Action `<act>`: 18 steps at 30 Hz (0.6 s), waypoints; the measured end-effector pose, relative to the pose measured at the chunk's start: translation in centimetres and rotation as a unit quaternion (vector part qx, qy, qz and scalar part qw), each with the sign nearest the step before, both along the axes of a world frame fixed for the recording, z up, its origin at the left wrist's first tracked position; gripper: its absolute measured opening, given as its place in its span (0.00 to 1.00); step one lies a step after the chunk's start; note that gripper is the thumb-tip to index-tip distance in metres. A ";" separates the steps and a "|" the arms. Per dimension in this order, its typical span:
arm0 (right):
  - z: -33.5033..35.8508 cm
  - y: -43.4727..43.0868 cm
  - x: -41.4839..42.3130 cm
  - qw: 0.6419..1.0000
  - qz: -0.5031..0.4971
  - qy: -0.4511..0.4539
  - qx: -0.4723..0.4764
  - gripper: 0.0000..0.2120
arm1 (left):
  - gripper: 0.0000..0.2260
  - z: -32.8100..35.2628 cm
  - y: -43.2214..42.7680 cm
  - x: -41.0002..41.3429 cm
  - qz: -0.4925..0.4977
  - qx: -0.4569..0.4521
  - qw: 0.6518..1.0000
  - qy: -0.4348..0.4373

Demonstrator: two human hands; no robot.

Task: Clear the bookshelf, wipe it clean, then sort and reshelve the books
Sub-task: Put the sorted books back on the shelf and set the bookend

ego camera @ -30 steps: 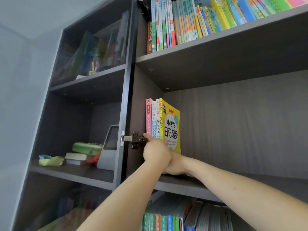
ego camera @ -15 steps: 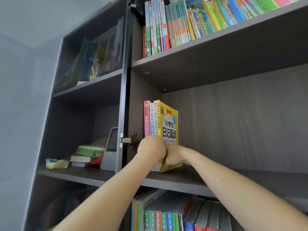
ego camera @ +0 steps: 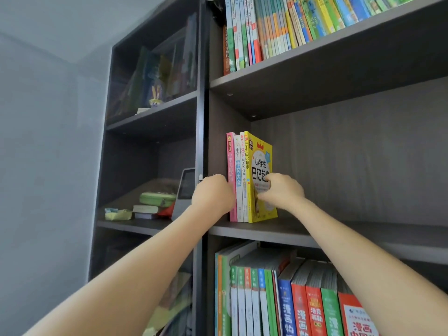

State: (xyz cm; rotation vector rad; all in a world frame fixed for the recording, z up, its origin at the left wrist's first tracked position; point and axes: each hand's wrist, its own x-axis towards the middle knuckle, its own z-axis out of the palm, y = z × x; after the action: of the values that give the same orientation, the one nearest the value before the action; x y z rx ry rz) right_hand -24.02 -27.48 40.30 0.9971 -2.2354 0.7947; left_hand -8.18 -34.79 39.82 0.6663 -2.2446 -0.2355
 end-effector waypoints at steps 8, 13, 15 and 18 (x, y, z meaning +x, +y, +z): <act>-8.3 8.2 9.9 0.951 0.101 0.241 -0.166 0.09 | 0.13 -3.0 4.0 9.9 -0.006 -0.007 0.993 0.119; -14.8 9.8 16.9 0.919 0.239 0.294 -0.107 0.16 | 0.14 -7.8 8.4 17.9 -0.012 -0.001 0.985 0.174; -17.2 9.7 20.4 0.896 0.286 0.331 -0.078 0.17 | 0.13 -10.3 10.3 21.7 0.005 0.006 0.984 0.176; -20.2 9.6 25.7 0.862 0.377 0.334 -0.059 0.17 | 0.10 -13.7 12.2 27.4 0.035 0.037 0.982 0.182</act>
State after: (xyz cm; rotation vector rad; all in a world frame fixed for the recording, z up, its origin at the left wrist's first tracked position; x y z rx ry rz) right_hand 1.68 -17.87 20.09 1.7899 -1.1666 0.7145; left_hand 19.19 -22.55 26.07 0.6806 -1.8664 -0.3758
